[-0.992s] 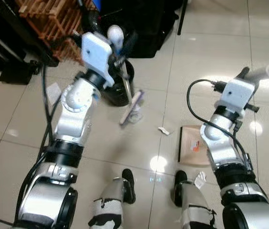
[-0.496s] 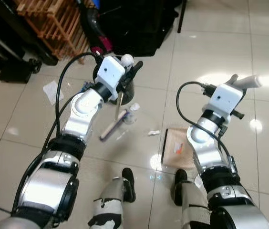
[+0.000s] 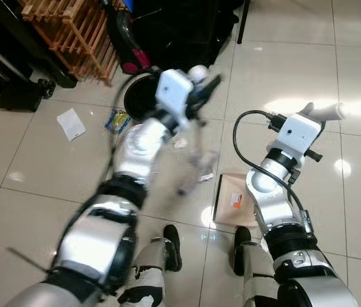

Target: Sweep floor

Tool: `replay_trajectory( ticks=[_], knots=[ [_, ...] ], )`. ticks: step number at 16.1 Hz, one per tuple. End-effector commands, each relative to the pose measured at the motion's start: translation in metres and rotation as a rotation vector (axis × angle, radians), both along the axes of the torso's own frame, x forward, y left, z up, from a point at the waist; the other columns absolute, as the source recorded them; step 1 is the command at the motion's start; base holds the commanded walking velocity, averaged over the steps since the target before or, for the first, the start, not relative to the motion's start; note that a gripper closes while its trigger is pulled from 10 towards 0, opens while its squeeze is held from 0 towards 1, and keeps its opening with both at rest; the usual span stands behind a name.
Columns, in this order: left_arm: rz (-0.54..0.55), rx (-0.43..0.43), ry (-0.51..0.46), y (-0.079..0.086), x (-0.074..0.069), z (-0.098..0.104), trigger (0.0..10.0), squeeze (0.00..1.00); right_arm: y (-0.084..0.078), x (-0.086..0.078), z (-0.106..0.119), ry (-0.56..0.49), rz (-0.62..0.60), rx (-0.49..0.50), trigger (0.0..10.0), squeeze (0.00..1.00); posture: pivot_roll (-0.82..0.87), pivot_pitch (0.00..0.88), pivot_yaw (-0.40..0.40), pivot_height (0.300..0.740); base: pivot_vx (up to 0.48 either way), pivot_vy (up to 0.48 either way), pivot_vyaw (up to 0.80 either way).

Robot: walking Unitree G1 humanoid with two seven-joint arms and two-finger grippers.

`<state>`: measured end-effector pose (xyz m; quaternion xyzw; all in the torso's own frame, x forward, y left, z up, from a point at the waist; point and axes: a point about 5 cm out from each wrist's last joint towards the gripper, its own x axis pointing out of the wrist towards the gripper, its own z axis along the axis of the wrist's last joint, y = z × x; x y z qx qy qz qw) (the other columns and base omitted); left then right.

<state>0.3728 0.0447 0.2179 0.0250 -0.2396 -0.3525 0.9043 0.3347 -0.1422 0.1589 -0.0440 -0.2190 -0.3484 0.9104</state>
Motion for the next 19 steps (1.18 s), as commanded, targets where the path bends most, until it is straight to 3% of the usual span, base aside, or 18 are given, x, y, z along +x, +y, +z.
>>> replay_trajectory(
  ticks=[1,3,6,10,11,12,16,18,19],
  knots=[
    [-0.015,-0.029,0.007,-0.004,-0.001,0.0,10.0,0.0,0.004,-0.003,-0.003,0.008,0.004,0.008,10.0,0.0,0.05,0.441,0.141,0.74,0.0,0.0,0.0],
    [-0.053,-0.063,0.026,-0.017,-0.005,0.0,10.0,0.0,0.006,-0.003,-0.003,0.009,0.009,0.009,10.0,0.0,0.04,0.434,0.136,0.74,0.0,0.0,0.0],
    [-0.172,-0.214,0.047,-0.039,-0.021,0.009,10.0,0.0,0.0,-0.001,-0.005,0.018,0.008,0.009,10.0,0.0,0.05,0.421,0.134,0.74,0.0,0.0,0.0],
    [-0.26,-0.293,0.018,-0.033,-0.045,0.024,10.0,0.0,-0.006,0.003,-0.004,0.026,0.001,0.006,10.0,0.0,0.06,0.413,0.128,0.74,0.0,0.0,0.0],
    [-0.253,-0.289,-0.001,-0.028,-0.046,0.029,10.0,0.0,-0.006,0.003,-0.003,0.027,0.001,0.006,10.0,0.0,0.07,0.414,0.128,0.74,0.0,0.0,0.0],
    [-0.195,-0.263,-0.063,-0.007,-0.044,0.044,10.0,0.0,-0.006,0.004,-0.004,0.028,0.005,0.006,10.0,0.0,0.07,0.414,0.129,0.74,0.0,0.0,0.0],
    [-0.195,-0.263,-0.063,-0.007,-0.044,0.044,10.0,0.0,-0.006,0.004,-0.004,0.028,0.005,0.006,10.0,0.0,0.07,0.414,0.129,0.74,0.0,0.0,0.0],
    [-0.087,-0.043,-0.166,0.023,-0.023,0.046,10.0,0.0,-0.004,0.001,-0.009,0.034,0.013,0.015,10.0,0.0,0.07,0.416,0.136,0.74,0.0,0.0,0.0],
    [-0.082,-0.006,-0.162,0.022,-0.021,0.041,10.0,0.0,-0.004,0.001,-0.01,0.036,0.014,0.016,10.0,0.0,0.07,0.418,0.138,0.74,0.0,0.0,0.0]
  ],
)
